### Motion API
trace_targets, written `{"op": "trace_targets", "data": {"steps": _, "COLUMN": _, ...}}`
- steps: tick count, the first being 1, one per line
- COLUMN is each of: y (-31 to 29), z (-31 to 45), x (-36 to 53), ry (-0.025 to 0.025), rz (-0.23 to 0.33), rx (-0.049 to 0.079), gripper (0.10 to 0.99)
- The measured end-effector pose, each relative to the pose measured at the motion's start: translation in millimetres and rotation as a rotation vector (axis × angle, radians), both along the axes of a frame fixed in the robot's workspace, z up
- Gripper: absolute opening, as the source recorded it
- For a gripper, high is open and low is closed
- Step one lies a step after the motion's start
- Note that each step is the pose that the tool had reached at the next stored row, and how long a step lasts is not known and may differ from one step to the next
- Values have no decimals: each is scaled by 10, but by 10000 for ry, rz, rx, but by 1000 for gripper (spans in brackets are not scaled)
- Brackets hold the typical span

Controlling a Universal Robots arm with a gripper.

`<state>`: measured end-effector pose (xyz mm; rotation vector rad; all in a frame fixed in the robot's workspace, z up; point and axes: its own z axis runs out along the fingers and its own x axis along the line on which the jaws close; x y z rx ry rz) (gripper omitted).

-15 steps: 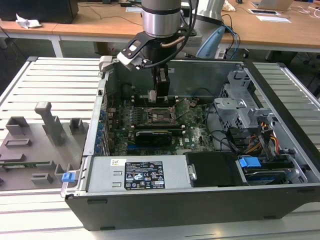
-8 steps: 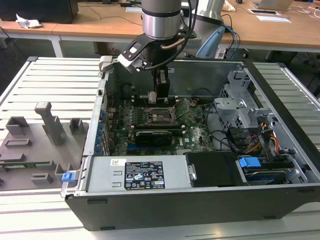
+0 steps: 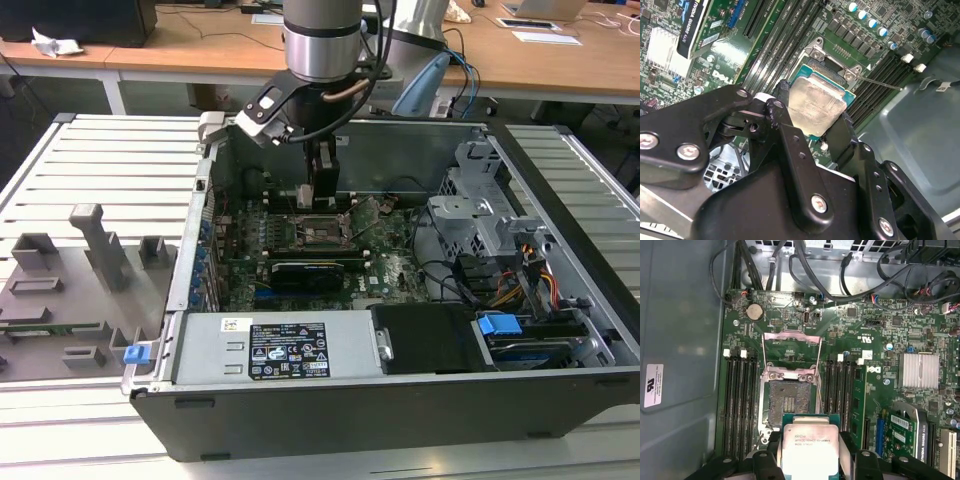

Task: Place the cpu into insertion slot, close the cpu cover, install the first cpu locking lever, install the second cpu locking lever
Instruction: 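Place the cpu into insertion slot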

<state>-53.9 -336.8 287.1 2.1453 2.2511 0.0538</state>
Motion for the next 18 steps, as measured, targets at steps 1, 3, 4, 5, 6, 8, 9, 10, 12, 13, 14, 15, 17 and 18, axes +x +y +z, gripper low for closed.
{"op": "trace_targets", "data": {"steps": 1, "y": 0, "z": -2, "x": 0, "ry": 0, "rz": 0, "rx": 0, "gripper": 541}}
{"op": "trace_targets", "data": {"steps": 3, "y": 0, "z": -7, "x": 0, "ry": 0, "rz": 1, "rx": 0, "gripper": 541}}
{"op": "trace_targets", "data": {"steps": 4, "y": 0, "z": -8, "x": 0, "ry": -1, "rz": 1, "rx": 0, "gripper": 541}}
{"op": "trace_targets", "data": {"steps": 5, "y": 0, "z": -13, "x": 0, "ry": -2, "rz": 0, "rx": 2, "gripper": 541}}
{"op": "trace_targets", "data": {"steps": 6, "y": 0, "z": -20, "x": 0, "ry": -2, "rz": 0, "rx": 3, "gripper": 541}}
{"op": "trace_targets", "data": {"steps": 8, "y": 1, "z": -42, "x": 6, "ry": -1, "rz": 1, "rx": 1, "gripper": 541}}
{"op": "trace_targets", "data": {"steps": 9, "y": 1, "z": -60, "x": 8, "ry": -1, "rz": 0, "rx": 1, "gripper": 541}}
{"op": "trace_targets", "data": {"steps": 10, "y": 1, "z": -84, "x": 12, "ry": -1, "rz": 1, "rx": -1, "gripper": 541}}
{"op": "trace_targets", "data": {"steps": 12, "y": 3, "z": -125, "x": 31, "ry": -2, "rz": -1, "rx": 0, "gripper": 541}}
{"op": "trace_targets", "data": {"steps": 13, "y": 7, "z": -145, "x": 47, "ry": -1, "rz": 0, "rx": -1, "gripper": 541}}
{"op": "trace_targets", "data": {"steps": 14, "y": 11, "z": -165, "x": 55, "ry": 0, "rz": 1, "rx": -3, "gripper": 541}}
{"op": "trace_targets", "data": {"steps": 15, "y": 15, "z": -185, "x": 57, "ry": 0, "rz": 1, "rx": -5, "gripper": 541}}
{"op": "trace_targets", "data": {"steps": 17, "y": 22, "z": -223, "x": 66, "ry": -1, "rz": 3, "rx": -7, "gripper": 541}}
{"op": "trace_targets", "data": {"steps": 18, "y": 27, "z": -237, "x": 70, "ry": 0, "rz": 1, "rx": -9, "gripper": 541}}
